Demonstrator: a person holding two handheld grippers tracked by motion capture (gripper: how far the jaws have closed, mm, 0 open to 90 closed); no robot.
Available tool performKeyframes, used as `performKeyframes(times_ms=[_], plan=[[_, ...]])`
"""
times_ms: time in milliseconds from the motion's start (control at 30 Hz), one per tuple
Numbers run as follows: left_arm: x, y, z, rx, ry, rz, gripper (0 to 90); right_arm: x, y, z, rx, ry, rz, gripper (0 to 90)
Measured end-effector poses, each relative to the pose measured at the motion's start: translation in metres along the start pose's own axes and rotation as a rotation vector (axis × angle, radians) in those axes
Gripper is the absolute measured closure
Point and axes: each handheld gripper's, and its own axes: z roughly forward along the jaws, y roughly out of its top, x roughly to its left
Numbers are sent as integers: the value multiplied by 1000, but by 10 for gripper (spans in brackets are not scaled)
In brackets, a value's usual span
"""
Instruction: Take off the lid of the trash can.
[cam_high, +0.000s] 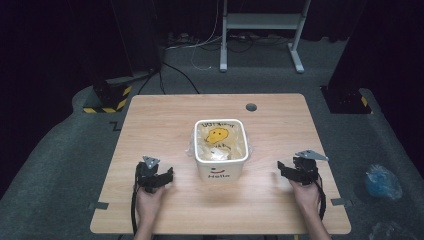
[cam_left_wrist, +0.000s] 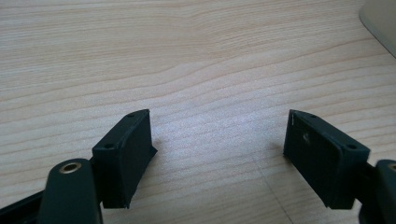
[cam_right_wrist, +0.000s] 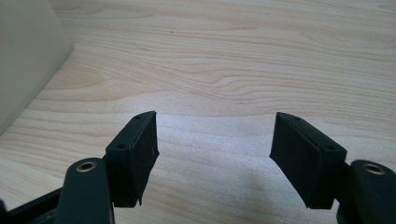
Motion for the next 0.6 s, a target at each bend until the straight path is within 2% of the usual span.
performKeyframes(times_ms=[600], plan=[[0, 0, 0, 3, -1, 0, 238, 14, 6, 0, -11, 39, -28, 340]])
